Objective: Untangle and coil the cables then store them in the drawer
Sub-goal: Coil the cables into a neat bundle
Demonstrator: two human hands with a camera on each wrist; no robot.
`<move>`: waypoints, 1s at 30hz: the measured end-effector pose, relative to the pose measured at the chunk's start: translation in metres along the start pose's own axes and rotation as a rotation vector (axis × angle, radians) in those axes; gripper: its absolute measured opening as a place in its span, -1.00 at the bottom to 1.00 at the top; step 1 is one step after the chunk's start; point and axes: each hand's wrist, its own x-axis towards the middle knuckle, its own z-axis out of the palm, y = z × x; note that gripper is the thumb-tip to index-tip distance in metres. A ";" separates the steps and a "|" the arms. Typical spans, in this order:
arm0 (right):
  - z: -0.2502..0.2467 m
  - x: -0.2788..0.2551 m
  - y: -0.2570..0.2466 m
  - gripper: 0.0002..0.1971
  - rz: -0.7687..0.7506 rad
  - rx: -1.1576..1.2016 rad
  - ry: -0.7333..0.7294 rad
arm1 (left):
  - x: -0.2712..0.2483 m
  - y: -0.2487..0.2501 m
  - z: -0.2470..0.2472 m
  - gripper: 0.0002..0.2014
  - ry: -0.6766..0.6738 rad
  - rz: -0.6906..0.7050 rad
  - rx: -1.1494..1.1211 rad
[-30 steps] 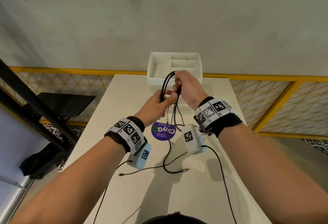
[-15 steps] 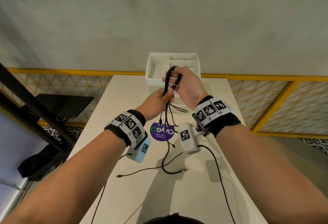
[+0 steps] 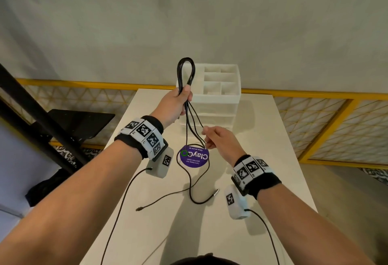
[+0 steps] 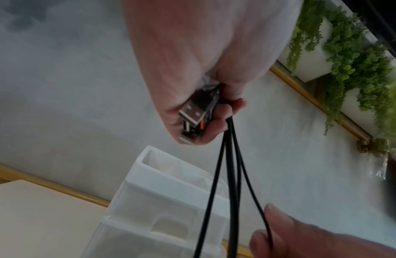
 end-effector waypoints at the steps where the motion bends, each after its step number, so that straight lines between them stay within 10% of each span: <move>1: 0.000 0.000 0.005 -0.76 0.019 0.013 -0.020 | -0.001 -0.001 0.001 -0.61 -0.007 0.003 0.015; 12: 0.008 -0.006 0.003 -0.68 -0.144 -0.315 0.198 | -0.012 -0.006 0.014 -0.62 -0.048 -0.043 -0.098; 24: 0.033 -0.013 0.013 -0.77 -0.067 -0.125 -0.058 | -0.007 0.002 0.015 -0.63 0.007 -0.124 -0.571; 30: 0.006 -0.012 0.005 -0.62 -0.110 -0.359 0.051 | -0.001 -0.005 0.003 -0.66 0.124 -0.143 -0.359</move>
